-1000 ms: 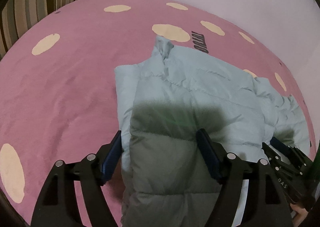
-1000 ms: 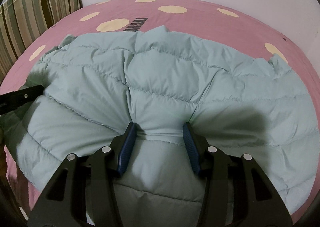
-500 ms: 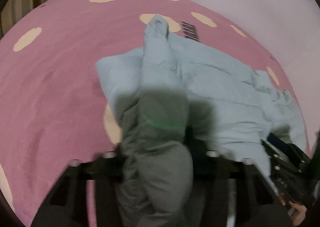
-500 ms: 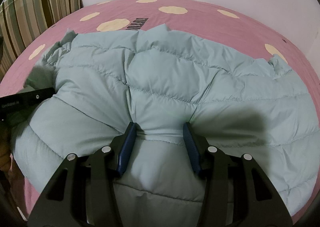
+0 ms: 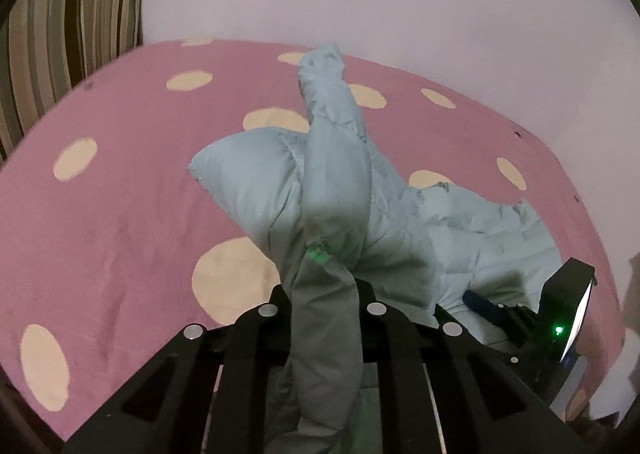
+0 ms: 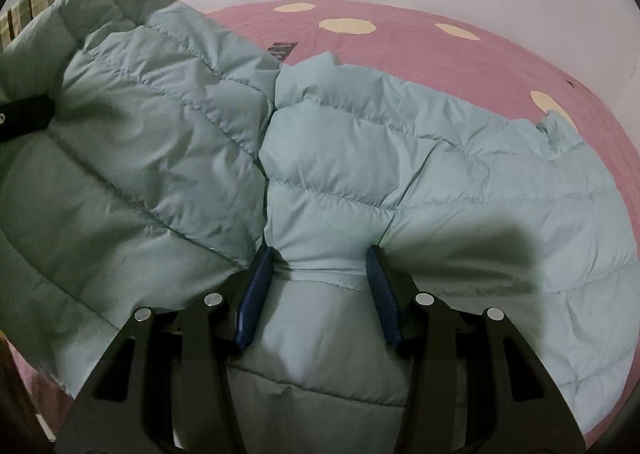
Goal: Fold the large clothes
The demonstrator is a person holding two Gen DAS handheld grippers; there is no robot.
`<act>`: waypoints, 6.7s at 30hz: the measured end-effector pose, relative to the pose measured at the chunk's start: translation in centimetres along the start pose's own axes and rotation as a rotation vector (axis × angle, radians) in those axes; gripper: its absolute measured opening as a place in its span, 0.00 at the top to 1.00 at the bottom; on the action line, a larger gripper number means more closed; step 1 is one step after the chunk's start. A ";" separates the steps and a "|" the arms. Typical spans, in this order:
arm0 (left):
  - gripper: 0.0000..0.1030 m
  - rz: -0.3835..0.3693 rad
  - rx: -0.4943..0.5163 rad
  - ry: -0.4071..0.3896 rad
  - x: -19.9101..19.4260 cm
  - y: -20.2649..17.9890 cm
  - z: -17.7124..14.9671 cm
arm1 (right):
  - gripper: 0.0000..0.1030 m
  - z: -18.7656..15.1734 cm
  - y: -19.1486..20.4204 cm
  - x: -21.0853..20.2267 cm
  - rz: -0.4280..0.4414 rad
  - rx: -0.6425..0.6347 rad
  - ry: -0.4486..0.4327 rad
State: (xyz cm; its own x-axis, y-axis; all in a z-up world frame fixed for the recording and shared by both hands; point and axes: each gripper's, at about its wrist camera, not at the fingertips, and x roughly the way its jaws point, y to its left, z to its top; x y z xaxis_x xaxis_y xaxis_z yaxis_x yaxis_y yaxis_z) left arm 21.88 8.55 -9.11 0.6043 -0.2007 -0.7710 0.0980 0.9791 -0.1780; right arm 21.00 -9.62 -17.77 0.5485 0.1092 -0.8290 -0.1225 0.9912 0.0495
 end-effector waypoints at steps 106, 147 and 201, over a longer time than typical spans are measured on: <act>0.27 0.065 0.303 0.040 11.4 -15.9 -7.4 | 0.92 -4.4 -17.9 -2.7 -0.104 0.242 0.079; 0.28 0.077 0.310 0.008 7.3 -14.3 -8.3 | 0.76 -8.9 -15.6 -7.8 -0.166 0.188 0.026; 0.26 0.112 0.305 0.092 16.8 -17.8 -1.4 | 0.63 -0.7 -19.7 -0.7 -0.226 0.218 0.021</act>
State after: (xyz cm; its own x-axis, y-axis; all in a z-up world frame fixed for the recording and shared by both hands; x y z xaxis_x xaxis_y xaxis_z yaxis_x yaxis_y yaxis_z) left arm 29.22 -12.27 -19.76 0.5521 -0.0802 -0.8299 0.2757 0.9569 0.0909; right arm 22.47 -29.23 -18.56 0.5246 -0.1147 -0.8436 0.1815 0.9832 -0.0208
